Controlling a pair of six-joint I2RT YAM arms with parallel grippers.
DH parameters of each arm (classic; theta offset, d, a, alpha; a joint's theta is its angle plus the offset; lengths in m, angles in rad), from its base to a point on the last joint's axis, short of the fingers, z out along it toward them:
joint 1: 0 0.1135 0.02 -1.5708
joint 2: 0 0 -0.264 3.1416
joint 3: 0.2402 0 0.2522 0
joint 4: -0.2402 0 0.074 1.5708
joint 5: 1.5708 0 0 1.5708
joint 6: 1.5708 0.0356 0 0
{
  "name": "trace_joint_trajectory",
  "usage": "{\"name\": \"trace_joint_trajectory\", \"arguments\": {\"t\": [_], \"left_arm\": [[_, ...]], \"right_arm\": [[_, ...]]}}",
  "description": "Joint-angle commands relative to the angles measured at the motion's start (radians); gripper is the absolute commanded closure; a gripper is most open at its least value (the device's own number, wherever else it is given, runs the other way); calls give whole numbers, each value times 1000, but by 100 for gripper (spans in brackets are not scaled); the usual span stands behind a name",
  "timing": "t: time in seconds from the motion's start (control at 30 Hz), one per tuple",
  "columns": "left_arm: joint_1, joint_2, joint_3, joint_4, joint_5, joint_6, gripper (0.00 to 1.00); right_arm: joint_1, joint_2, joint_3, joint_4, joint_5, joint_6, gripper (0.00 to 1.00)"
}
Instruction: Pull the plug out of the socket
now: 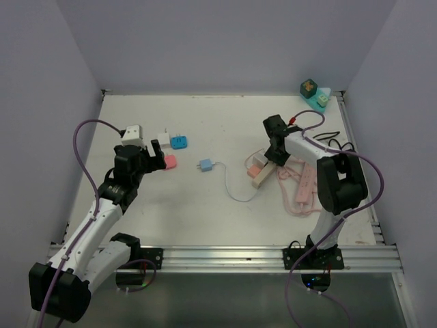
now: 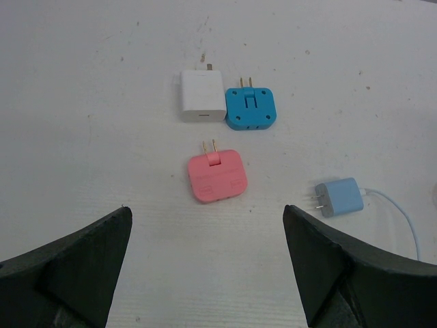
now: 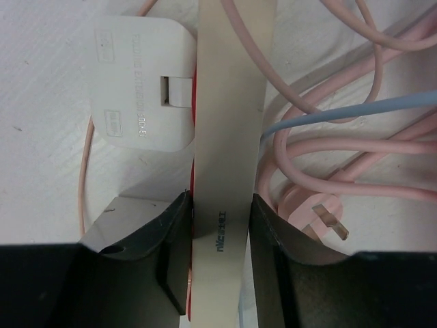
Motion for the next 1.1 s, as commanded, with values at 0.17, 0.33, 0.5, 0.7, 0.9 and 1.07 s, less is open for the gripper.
{"name": "trace_joint_trajectory", "arguments": {"t": [0.17,0.33,0.5,0.7,0.9,1.07], "left_arm": [[1,-6,8,39,39,8,4],[1,11,6,51,100,11,4],[1,43,23,48,228,-34,4],[1,75,74,27,349,-94,5],[1,87,158,-25,400,-120,5],[1,90,201,-48,433,-141,5]], "right_arm": [[-8,-32,-12,128,-81,-140,100],[4,-108,-66,311,-248,-280,100],[15,-170,-77,451,-462,-390,100],[24,-195,-3,597,-668,-420,100],[27,-175,118,705,-905,-386,100],[27,-190,196,827,-1078,-261,100]]}}
